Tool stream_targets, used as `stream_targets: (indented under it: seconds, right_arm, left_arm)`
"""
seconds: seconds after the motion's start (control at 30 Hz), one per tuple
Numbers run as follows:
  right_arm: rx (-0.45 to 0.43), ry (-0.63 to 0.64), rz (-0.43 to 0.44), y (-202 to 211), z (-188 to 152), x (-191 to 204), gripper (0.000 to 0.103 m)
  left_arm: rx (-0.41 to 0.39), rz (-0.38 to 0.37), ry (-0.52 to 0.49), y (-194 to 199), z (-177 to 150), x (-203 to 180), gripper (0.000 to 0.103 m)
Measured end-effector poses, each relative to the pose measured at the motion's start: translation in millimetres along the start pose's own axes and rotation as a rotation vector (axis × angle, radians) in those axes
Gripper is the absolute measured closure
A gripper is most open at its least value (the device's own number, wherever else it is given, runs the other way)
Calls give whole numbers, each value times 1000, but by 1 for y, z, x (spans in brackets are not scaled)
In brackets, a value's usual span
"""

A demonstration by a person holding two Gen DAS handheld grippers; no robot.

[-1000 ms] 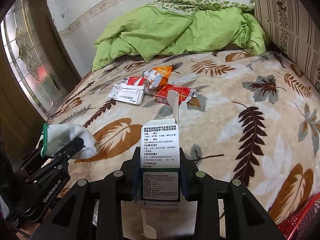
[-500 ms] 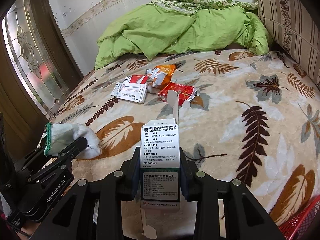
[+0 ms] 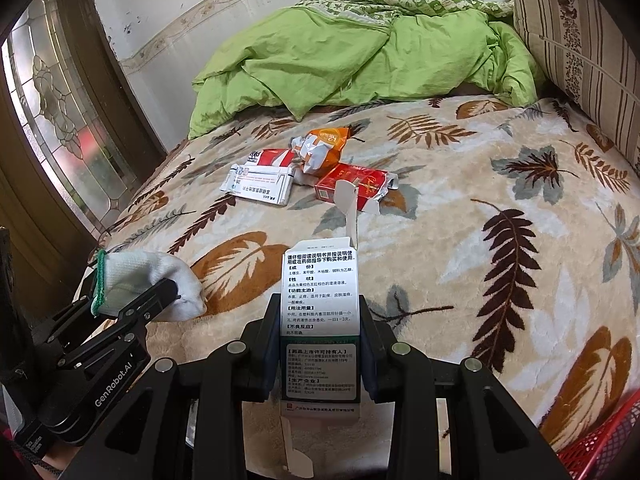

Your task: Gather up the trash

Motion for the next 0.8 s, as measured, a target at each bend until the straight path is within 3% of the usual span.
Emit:
stream_targets:
  seconds: [0.8]
  right_arm:
    - [-40,-67,48,35,19,4,68]
  left_arm:
    - [6,-57,11,17,12,-14,77]
Point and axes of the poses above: each gripper's, at about its wrist camera, not at the fingertips, and y roughly against the way its jaws point, x to its left, z to its top, the point moved 9 cm from there along -y, roughly the way its jaws point, and after that the axes turned 5 degrees about -x, right-handed, at the moved point
